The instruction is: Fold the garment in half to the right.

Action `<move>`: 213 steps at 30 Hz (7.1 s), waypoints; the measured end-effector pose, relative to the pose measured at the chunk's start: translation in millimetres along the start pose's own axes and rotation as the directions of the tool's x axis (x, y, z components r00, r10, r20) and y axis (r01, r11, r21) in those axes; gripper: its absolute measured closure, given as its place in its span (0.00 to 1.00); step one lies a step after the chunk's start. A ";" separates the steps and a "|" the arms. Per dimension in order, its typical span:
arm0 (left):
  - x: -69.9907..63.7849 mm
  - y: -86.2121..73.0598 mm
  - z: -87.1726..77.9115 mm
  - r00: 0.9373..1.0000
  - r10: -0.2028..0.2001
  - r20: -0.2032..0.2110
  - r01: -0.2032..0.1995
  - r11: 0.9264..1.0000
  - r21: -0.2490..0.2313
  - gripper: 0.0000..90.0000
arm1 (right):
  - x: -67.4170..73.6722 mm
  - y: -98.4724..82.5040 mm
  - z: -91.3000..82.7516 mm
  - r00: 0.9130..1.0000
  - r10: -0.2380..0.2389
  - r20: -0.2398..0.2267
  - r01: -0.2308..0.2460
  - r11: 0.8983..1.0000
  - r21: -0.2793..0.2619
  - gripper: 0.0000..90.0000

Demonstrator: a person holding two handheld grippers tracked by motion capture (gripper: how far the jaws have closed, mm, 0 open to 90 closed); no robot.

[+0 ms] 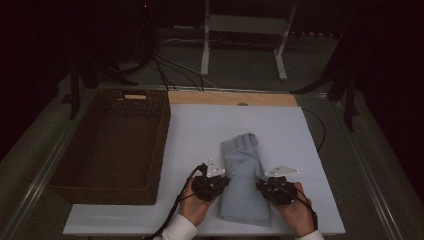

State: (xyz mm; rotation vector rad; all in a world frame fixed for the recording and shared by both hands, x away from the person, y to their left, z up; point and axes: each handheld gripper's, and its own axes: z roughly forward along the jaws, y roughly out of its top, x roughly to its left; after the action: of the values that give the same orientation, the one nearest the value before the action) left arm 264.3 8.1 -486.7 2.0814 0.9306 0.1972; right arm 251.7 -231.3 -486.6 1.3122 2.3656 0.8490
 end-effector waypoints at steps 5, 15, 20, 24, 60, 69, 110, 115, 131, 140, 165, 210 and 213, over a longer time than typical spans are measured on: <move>8.0 -5.5 -9.3 1.000 -0.017 -0.016 0.017 1.000 -0.010 1.00 | 11.6 6.5 7.1 1.000 -0.023 -0.014 0.023 1.000 0.001 0.93; 21.4 -18.0 -28.7 0.998 -0.040 -0.042 0.039 0.999 -0.014 1.00 | 31.0 14.4 15.4 0.997 -0.048 -0.065 0.048 0.999 0.002 0.93; 24.6 -24.3 -33.3 0.998 -0.048 -0.035 0.047 0.999 -0.020 0.99 | 39.2 16.9 17.6 0.995 -0.067 -0.078 0.068 0.998 0.002 0.93; 24.2 -19.6 -35.6 0.999 -0.054 0.009 0.054 0.996 -0.068 0.81 | 37.7 16.6 16.9 0.995 -0.066 -0.077 0.066 0.998 0.001 0.93; -1.2 -11.4 -15.5 0.997 0.014 0.073 -0.010 0.999 -0.047 0.64 | -2.1 38.0 4.1 0.995 0.046 -0.091 -0.056 0.993 -0.102 0.75; -2.6 -12.4 -14.8 0.997 0.010 0.079 -0.006 0.999 -0.046 0.64 | 3.6 35.9 2.1 0.996 0.010 -0.087 -0.015 0.998 -0.056 0.98; 10.4 -12.5 -18.5 0.999 -0.001 0.034 0.003 0.999 -0.051 0.50 | 9.3 4.0 -20.3 0.997 0.071 -0.030 -0.074 0.993 -0.088 0.40; 9.5 -12.0 -18.9 0.999 0.002 0.038 0.000 0.999 -0.051 0.49 | 13.8 -4.0 -18.8 0.996 0.073 -0.042 -0.076 0.994 -0.076 0.41; 7.5 -11.7 -18.9 0.999 0.006 0.044 -0.004 0.999 -0.054 0.49 | 20.1 -8.9 2.2 0.991 0.102 -0.085 -0.102 0.995 0.004 0.59; 7.1 -11.4 -19.3 0.999 0.003 0.045 0.000 0.998 -0.058 0.48 | 21.5 -10.1 12.6 0.990 0.118 -0.083 -0.112 0.990 0.081 0.70; 16.4 -21.7 -28.1 0.998 -0.012 0.069 0.013 1.000 -0.024 0.45 | 23.2 -12.2 -1.4 0.995 0.055 -0.083 -0.047 0.995 0.090 0.91; -0.6 -15.9 -22.5 0.990 0.010 0.144 -0.003 0.999 -0.050 0.42 | -17.8 -15.5 -13.2 0.992 0.125 0.031 -0.126 0.992 0.031 0.70; 2.0 -15.2 -25.4 0.991 0.005 0.137 0.003 0.998 -0.057 0.42 | -17.5 -24.8 -19.4 0.990 0.140 0.028 -0.141 0.989 0.048 0.70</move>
State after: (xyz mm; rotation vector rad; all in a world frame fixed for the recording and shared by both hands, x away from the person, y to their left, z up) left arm 246.3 31.2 -482.0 2.0157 0.8314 0.0798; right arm 234.5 -262.9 -487.5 1.5154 2.3115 0.8129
